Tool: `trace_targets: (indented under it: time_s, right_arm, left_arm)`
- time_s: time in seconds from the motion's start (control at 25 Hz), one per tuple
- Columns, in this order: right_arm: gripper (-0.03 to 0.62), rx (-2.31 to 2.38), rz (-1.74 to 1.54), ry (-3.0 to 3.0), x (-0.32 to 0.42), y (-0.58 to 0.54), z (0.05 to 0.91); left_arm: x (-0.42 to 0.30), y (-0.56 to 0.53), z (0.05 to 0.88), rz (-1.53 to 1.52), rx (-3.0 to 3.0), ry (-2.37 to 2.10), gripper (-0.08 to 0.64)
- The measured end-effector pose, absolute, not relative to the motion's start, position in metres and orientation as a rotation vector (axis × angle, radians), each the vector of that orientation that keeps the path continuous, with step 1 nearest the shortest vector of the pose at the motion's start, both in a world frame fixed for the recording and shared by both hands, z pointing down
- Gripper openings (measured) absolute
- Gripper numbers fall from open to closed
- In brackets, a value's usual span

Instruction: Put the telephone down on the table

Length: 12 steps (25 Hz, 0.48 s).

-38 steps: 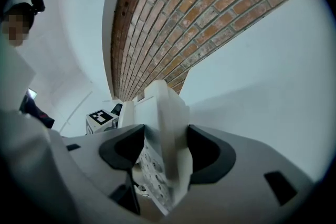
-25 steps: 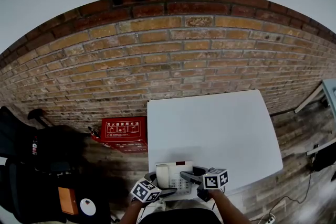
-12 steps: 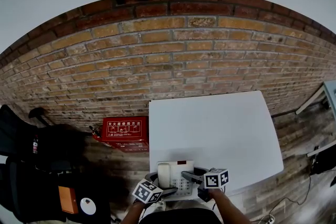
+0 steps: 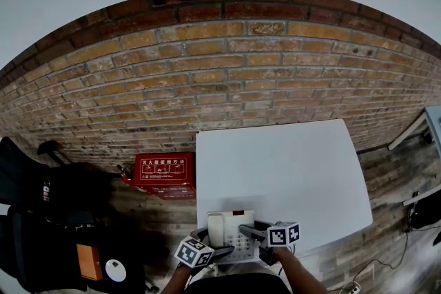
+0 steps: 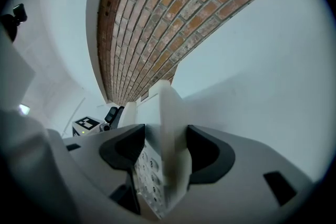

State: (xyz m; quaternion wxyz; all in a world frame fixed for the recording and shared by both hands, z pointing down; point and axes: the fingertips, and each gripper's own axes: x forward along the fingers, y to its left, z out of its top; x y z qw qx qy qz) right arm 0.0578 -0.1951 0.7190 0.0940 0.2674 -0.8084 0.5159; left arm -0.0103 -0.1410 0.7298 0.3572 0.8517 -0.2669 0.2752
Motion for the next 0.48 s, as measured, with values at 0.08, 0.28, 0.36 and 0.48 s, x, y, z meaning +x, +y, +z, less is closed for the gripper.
trace_targets:
  time_s: [0.08,0.28,0.36,0.48]
  right_arm:
    - [0.261,0.801,1.543,-2.389,0.0581,-0.1953,0.7216]
    - [0.259,0.821,1.571,-2.369,0.0600,-0.1973,0.7277]
    - [0.258,0.819,1.575,-2.367,0.0593,-0.1988,0.7283]
    - [0.257,0.823,1.588,-2.354,0.0593,-0.2002,0.7300]
  left_arm:
    - [-0.0109,-0.1421,0.7307,0.708,2.192,-0.695,0.505]
    - [-0.0123,-0.1463,0.7320,0.719,2.188,-0.700,0.505]
    - [-0.0135,-0.1478,0.7316,0.719,2.189,-0.703,0.505]
    - [-0.0140,-0.1501,0.7311,0.723,2.194,-0.716,0.505]
